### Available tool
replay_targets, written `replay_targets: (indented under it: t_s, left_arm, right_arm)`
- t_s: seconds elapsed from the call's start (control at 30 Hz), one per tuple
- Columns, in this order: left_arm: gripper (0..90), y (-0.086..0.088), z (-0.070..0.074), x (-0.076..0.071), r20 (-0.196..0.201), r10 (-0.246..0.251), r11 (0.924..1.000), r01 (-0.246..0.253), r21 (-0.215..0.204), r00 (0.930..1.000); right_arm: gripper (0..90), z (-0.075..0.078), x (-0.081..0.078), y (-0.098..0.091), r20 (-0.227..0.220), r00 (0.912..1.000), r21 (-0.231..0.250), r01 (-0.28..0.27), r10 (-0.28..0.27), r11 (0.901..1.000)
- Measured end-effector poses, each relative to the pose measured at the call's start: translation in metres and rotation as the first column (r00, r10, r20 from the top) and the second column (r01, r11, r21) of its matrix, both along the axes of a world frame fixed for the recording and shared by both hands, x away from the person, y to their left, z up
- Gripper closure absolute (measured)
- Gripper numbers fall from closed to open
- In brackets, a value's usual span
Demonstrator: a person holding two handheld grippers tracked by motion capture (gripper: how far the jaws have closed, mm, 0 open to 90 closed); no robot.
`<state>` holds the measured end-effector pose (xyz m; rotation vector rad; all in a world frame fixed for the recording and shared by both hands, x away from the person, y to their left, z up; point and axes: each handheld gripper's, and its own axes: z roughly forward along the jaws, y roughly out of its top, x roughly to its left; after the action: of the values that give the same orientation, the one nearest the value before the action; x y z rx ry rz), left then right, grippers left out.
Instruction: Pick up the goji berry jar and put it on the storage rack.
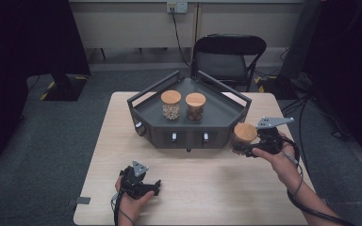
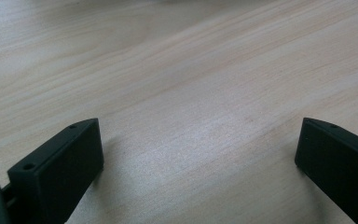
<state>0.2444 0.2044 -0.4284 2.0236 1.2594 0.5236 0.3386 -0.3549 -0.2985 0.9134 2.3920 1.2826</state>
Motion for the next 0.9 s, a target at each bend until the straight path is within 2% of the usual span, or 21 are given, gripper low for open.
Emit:
replay_targets:
  t_s: [0.43,0.9]
  left_arm:
    - [0.0,0.0,0.0,0.0,0.0,0.0,1.0,0.0,0.0,1.0]
    - [0.0,0.0,0.0,0.0,0.0,0.0,1.0,0.0,0.0,1.0]
  right_arm:
    - [25.5,0.02,0.011,0.004,0.005,1.0,0.009,0.007,-0.007,0.9999]
    - [25.5,0.036,0.023,0.015,0.012,0.9999,-0.013,0.01,-0.009,0.9999]
